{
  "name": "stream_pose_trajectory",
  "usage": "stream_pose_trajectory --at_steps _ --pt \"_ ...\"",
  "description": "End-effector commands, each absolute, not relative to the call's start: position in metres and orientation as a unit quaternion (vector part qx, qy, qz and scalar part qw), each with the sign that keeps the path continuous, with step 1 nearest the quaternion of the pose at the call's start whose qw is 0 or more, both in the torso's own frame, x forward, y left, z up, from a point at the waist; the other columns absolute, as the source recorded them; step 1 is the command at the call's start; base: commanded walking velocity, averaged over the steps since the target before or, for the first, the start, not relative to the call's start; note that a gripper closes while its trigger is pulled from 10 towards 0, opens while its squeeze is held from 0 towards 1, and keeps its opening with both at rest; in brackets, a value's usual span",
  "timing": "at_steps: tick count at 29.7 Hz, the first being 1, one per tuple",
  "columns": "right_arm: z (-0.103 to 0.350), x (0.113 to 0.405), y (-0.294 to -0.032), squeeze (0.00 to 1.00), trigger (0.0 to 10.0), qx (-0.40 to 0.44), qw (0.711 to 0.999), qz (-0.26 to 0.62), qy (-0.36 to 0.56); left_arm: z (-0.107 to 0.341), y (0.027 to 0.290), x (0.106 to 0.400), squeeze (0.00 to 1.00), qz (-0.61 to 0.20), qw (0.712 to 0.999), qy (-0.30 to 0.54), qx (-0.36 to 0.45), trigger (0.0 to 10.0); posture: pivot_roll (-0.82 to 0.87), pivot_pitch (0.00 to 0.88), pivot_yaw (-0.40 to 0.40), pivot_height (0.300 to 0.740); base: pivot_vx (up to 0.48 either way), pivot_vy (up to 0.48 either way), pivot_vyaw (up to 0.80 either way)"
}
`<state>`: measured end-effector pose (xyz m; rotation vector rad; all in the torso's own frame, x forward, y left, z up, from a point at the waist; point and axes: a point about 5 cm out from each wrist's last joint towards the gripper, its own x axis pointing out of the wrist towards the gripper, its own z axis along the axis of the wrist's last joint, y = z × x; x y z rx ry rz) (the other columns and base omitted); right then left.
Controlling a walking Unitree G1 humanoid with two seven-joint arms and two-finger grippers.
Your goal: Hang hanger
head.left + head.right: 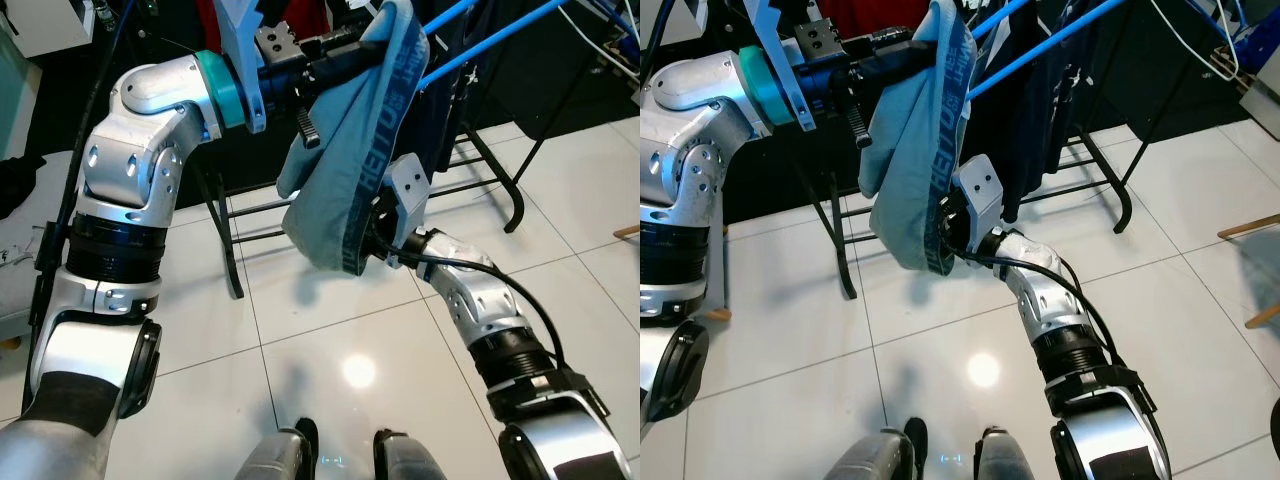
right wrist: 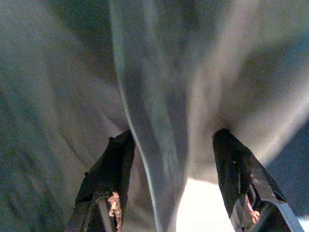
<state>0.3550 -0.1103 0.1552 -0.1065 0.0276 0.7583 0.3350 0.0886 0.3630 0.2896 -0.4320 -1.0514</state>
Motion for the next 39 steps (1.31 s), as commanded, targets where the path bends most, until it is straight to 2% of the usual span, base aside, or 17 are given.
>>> stream_pose_trajectory --at_steps 1,6,7,10,11,21,23,39 --pt "0.139 0.351 -0.118 0.0 10.0 -0.052 0.933 0.353 0.047 0.364 0.088 0.332 0.0 -0.499 0.83 -0.206 0.141 10.0 -0.04 0.123 0.141 0.74 0.0 0.0 0.0" --pt "0.125 0.349 -0.134 0.0 10.0 -0.056 0.942 0.323 0.076 0.363 0.088 0.333 0.0 -0.499 0.83 -0.205 0.14 10.0 -0.05 0.122 0.144 0.74 0.0 0.0 0.0" --pt "0.123 0.349 -0.141 0.0 9.1 -0.054 0.947 0.309 0.077 0.363 0.087 0.333 0.0 -0.5 0.83 -0.206 0.139 10.0 -0.05 0.12 0.146 0.74 0.0 0.0 0.0" --pt "0.121 0.35 -0.145 0.0 9.1 -0.053 0.95 0.299 0.078 0.363 0.087 0.333 0.0 -0.5 0.83 -0.206 0.138 10.0 -0.06 0.12 0.146 0.74 0.0 0.0 0.0" --pt "0.121 0.352 -0.15 0.0 0.0 -0.052 0.954 0.284 0.076 0.363 0.086 0.334 0.0 -0.501 0.829 -0.207 0.137 10.0 -0.06 0.116 0.147 0.74 0.0 0.0 0.0" --pt "0.131 0.36 -0.152 0.0 0.0 -0.077 0.959 0.267 0.058 0.363 0.085 0.334 0.0 -0.5 0.83 -0.209 0.137 10.0 -0.05 0.107 0.141 0.74 0.0 0.0 0.0" --pt "0.136 0.363 -0.161 0.0 0.0 -0.093 0.967 0.231 0.05 0.363 0.086 0.334 0.0 -0.498 0.83 -0.209 0.137 10.0 -0.06 0.106 0.139 0.74 0.0 0.0 0.0" --pt "0.14 0.362 -0.173 0.0 0.0 -0.095 0.976 0.195 0.032 0.362 0.085 0.335 0.0 -0.492 0.833 -0.209 0.14 10.0 -0.06 0.114 0.137 0.74 0.0 0.0 0.0"
